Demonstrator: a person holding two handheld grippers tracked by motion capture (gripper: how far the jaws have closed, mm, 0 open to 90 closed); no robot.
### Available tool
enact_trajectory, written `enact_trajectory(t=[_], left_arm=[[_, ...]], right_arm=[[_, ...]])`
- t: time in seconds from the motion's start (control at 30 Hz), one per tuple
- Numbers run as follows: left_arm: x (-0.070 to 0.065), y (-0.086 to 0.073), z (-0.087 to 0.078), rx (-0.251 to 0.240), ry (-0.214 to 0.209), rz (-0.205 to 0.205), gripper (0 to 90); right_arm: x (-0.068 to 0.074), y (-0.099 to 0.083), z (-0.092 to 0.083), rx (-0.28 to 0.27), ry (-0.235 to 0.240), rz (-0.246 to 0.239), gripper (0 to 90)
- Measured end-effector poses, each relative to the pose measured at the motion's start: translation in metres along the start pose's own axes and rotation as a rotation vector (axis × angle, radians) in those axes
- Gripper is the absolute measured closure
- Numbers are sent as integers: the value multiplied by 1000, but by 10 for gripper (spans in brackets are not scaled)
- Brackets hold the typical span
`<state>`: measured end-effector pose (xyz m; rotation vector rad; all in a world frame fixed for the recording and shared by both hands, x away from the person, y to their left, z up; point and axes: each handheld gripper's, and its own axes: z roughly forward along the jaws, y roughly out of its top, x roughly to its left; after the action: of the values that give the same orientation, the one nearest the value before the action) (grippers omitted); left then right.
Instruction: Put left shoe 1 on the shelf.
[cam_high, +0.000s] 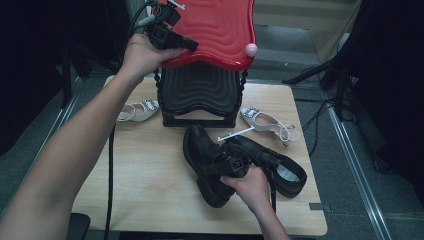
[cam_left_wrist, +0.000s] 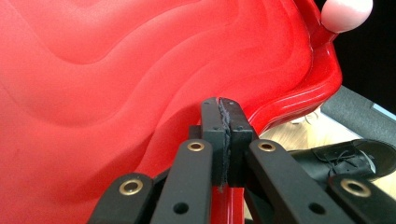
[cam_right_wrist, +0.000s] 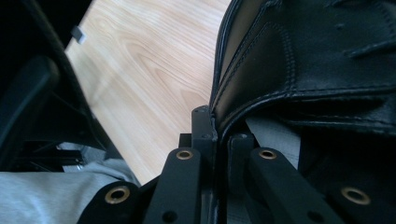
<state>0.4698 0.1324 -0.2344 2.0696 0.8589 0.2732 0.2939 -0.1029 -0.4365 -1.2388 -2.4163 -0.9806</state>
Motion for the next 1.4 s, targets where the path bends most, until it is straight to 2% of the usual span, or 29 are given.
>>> enact_trajectory(t=[0.07, 0.1, 0.17, 0.2, 0.23, 0.33, 0.57, 0.67, 0.83, 0.87, 0.9, 1.03, 1.1, 1.17, 1.23, 1.3, 1.33, 1.4], left_arm=[[0, 0, 0, 3, -1, -1, 900], [0, 0, 0, 4, -1, -1, 900], [0, 0, 0, 5, 1, -4, 900], [0, 0, 0, 5, 1, -4, 900], [0, 0, 0, 6, 2, -3, 900], [0, 0, 0, 7, 1, -4, 900], [0, 0, -1, 10, 1, -8, 900], [1, 0, -1, 10, -2, -11, 900], [0, 0, -1, 11, 2, -10, 900], [0, 0, -1, 11, 2, -10, 900], [0, 0, -1, 10, 2, -10, 900], [0, 0, -1, 12, -2, -15, 900], [0, 0, -1, 11, -3, -15, 900], [0, -1, -2, 13, -1, -14, 900], [0, -1, -2, 17, 4, -9, 900], [0, -1, -3, 19, 3, -7, 900], [0, -1, -3, 21, 4, -6, 900], [-1, -1, -3, 21, 5, -3, 900]], right_arm=[[2, 1, -2, -4, 6, -7, 873], [6, 3, -7, -18, 31, -13, 873], [11, 5, -12, -30, 46, -26, 873], [11, 5, -12, -30, 46, -26, 873], [17, 7, -17, -43, 48, -38, 873], [25, 11, -25, -59, 60, -62, 872], [37, 28, -43, -98, 47, -100, 873], [41, 46, -54, -132, 10, -120, 872], [41, 76, -56, -173, -72, -165, 872], [41, 76, -56, -173, -72, -165, 872], [40, 88, -53, -183, -122, -177, 872], [37, 103, -44, -202, -184, -206, 872], [32, 114, -33, -221, -244, -224, 873], [30, 117, -29, -229, -252, -223, 872], [23, 125, -17, -243, -286, -223, 873], [21, 126, -13, -245, -282, -217, 873], [24, 129, -6, -256, -318, -249, 872], [25, 132, 0, -259, -345, -264, 872]])
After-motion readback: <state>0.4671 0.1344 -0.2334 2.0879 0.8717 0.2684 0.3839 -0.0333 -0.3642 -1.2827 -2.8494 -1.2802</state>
